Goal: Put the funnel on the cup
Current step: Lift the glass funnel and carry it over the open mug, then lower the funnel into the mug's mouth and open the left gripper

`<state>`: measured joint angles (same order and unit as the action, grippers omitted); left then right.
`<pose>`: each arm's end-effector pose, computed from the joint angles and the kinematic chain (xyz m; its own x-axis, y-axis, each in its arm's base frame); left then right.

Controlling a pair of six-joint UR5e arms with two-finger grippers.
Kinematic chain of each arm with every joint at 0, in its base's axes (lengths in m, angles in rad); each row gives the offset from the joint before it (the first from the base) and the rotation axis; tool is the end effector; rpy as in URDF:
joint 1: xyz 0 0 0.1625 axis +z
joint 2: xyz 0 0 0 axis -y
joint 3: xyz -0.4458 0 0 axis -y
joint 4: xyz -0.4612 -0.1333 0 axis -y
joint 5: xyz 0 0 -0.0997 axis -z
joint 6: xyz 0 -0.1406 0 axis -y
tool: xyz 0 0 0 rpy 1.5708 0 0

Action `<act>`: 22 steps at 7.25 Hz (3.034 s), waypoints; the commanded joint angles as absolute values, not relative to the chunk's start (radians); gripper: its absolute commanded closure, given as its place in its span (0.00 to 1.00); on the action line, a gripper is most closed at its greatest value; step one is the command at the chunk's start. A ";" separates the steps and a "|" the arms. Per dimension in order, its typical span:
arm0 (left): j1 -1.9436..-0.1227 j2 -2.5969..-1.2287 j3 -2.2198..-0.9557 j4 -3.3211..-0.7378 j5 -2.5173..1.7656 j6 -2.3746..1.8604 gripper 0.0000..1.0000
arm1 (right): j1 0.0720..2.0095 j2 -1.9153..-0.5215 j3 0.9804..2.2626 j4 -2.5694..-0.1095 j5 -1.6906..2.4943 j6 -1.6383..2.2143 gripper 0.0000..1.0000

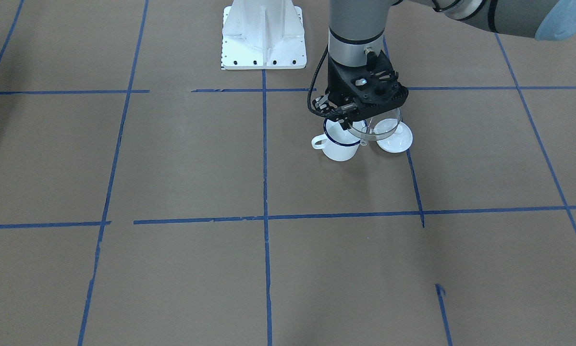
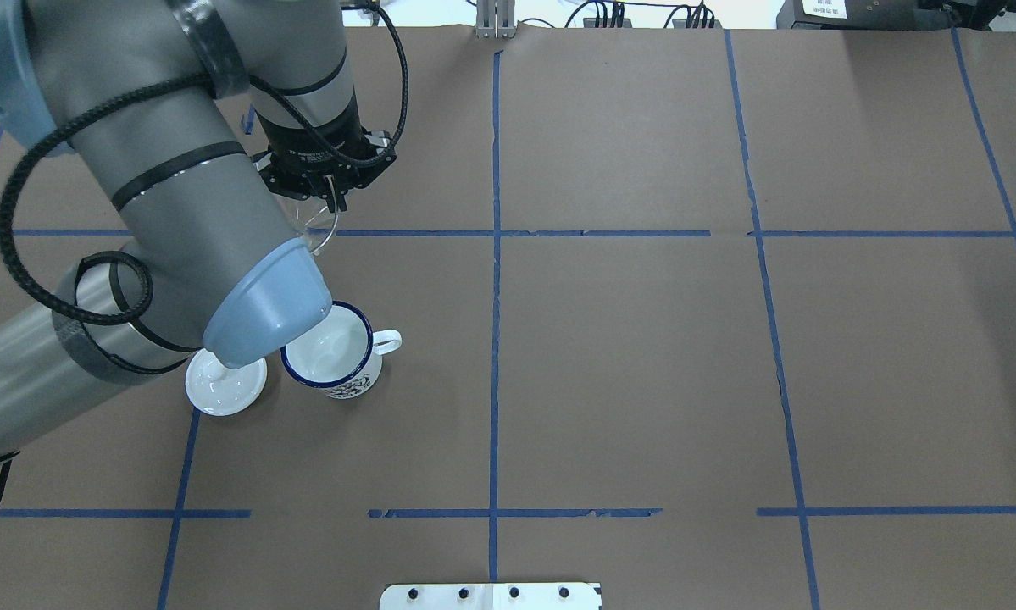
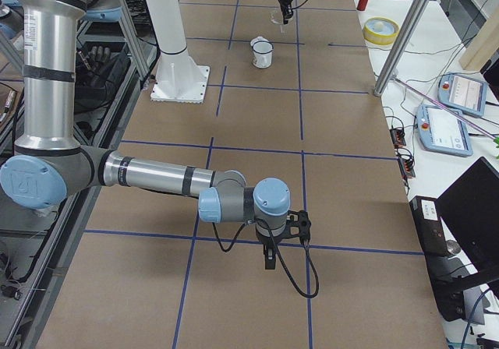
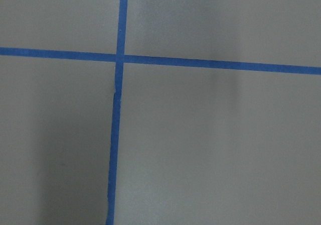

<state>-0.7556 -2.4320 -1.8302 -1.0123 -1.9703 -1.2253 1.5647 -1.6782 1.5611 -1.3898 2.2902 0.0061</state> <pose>0.4500 -0.5319 0.0942 0.7423 -0.2707 -0.6129 0.2439 0.9612 -0.1292 0.0375 -0.5167 0.7588 0.7520 -0.0406 0.6580 0.0015 0.9982 0.0598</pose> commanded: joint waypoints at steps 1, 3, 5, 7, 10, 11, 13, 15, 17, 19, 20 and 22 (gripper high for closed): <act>-0.697 -2.347 -1.819 -1.130 -1.985 -1.193 1.00 | 1.565 -1.678 1.562 -1.390 2.290 0.006 0.00; -0.657 -2.313 -1.828 -1.153 -1.986 -1.196 1.00 | 1.565 -1.678 1.560 -1.390 2.290 0.006 0.00; -0.657 -2.307 -1.861 -1.149 -1.996 -1.193 1.00 | 1.565 -1.678 1.560 -1.390 2.290 0.006 0.00; -0.654 -2.307 -1.853 -1.155 -2.006 -1.196 1.00 | 1.565 -1.678 1.560 -1.390 2.290 0.006 0.00; -0.595 -2.211 -1.832 -1.304 -2.000 -1.204 1.00 | 1.565 -1.678 1.560 -1.390 2.290 0.006 0.00; -0.594 -2.210 -1.832 -1.304 -2.000 -1.204 1.00 | 1.565 -1.678 1.560 -1.390 2.290 0.006 0.00; -0.591 -2.220 -1.818 -1.307 -2.003 -1.206 1.00 | 1.565 -1.678 1.560 -1.390 2.290 0.006 0.00; -0.589 -2.221 -1.815 -1.313 -2.003 -1.206 1.00 | 1.565 -1.678 1.560 -1.390 2.290 0.006 0.00; -0.588 -2.220 -1.813 -1.313 -2.003 -1.207 0.99 | 1.565 -1.678 1.560 -1.390 2.290 0.006 0.00; -0.588 -2.221 -1.813 -1.313 -2.003 -1.207 0.68 | 1.565 -1.678 1.560 -1.390 2.290 0.006 0.00; -0.588 -2.221 -1.815 -1.315 -2.003 -1.209 0.24 | 1.565 -1.678 1.560 -1.390 2.290 0.006 0.00; -0.591 -2.215 -1.841 -1.315 -1.996 -1.204 0.00 | 1.565 -1.678 1.560 -1.390 2.290 0.006 0.00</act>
